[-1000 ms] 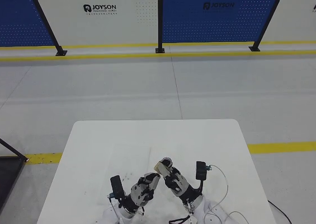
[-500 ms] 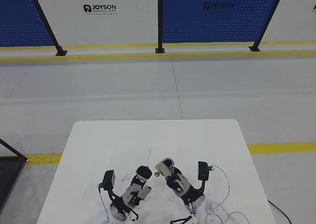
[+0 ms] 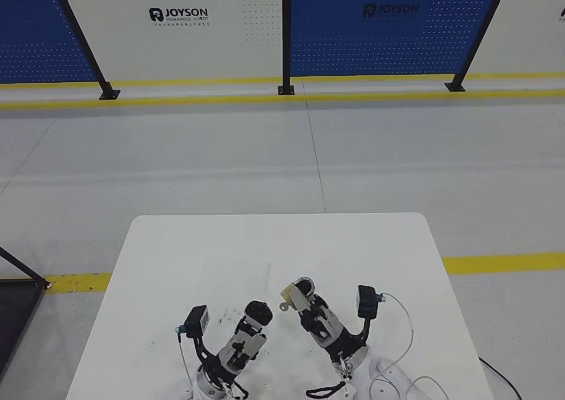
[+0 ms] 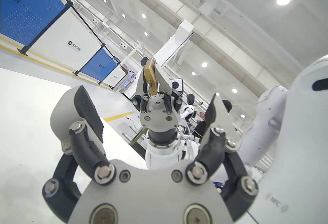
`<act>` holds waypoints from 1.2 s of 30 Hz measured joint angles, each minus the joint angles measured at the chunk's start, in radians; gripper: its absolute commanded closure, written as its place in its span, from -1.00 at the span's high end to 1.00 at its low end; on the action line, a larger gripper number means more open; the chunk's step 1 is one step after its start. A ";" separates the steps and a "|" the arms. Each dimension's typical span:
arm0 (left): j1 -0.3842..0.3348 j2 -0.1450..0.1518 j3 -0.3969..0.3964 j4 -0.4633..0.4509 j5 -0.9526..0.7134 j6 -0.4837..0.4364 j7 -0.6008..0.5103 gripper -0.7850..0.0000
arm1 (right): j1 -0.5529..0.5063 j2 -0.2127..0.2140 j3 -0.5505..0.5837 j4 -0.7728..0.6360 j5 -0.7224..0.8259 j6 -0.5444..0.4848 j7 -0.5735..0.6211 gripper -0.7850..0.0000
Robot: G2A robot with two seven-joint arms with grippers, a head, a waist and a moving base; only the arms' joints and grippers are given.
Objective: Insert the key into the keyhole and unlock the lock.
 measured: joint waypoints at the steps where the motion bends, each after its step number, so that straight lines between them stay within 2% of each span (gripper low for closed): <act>1: 0.000 0.004 0.017 -0.009 -0.052 0.000 -0.041 0.60 | 0.000 0.000 0.000 -0.001 0.000 0.000 0.002 -1.00; 2: -0.002 0.009 0.034 -0.017 -0.111 0.000 -0.089 0.41 | 0.001 0.000 -0.002 -0.002 0.000 0.000 0.003 -1.00; 3: -0.008 0.018 0.051 -0.028 -0.193 0.000 -0.157 -0.14 | 0.002 0.000 -0.004 -0.003 0.000 0.000 0.005 -1.00; 5: -0.018 0.033 0.068 -0.039 -0.316 0.000 -0.263 -0.26 | 0.004 -0.001 -0.008 -0.003 0.000 0.001 0.009 -1.00; 9: -0.039 0.064 0.056 -0.053 -0.543 0.000 -0.460 -0.40 | 0.009 -0.002 -0.016 -0.001 -0.004 0.005 0.014 -1.00; 13: -0.045 0.075 0.040 -0.050 -0.638 0.000 -0.549 -0.51 | 0.012 -0.003 -0.021 0.001 -0.004 0.007 0.019 -1.00; 19: -0.049 0.071 0.033 -0.045 -0.655 0.000 -0.581 -0.74 | 0.015 -0.003 -0.025 0.003 -0.005 0.008 0.023 -1.00; 27: -0.042 0.060 0.021 -0.051 -0.624 0.000 -0.573 -0.82 | 0.013 -0.002 -0.026 0.001 -0.004 0.008 0.026 -1.00; 30: -0.040 0.056 0.018 -0.052 -0.613 0.000 -0.570 -1.00 | 0.012 -0.002 -0.025 0.000 -0.005 0.008 0.029 -1.00; 36: -0.035 0.048 0.008 -0.055 -0.581 0.000 -0.559 -1.00 | 0.011 -0.001 -0.028 -0.002 -0.007 0.015 0.033 -1.00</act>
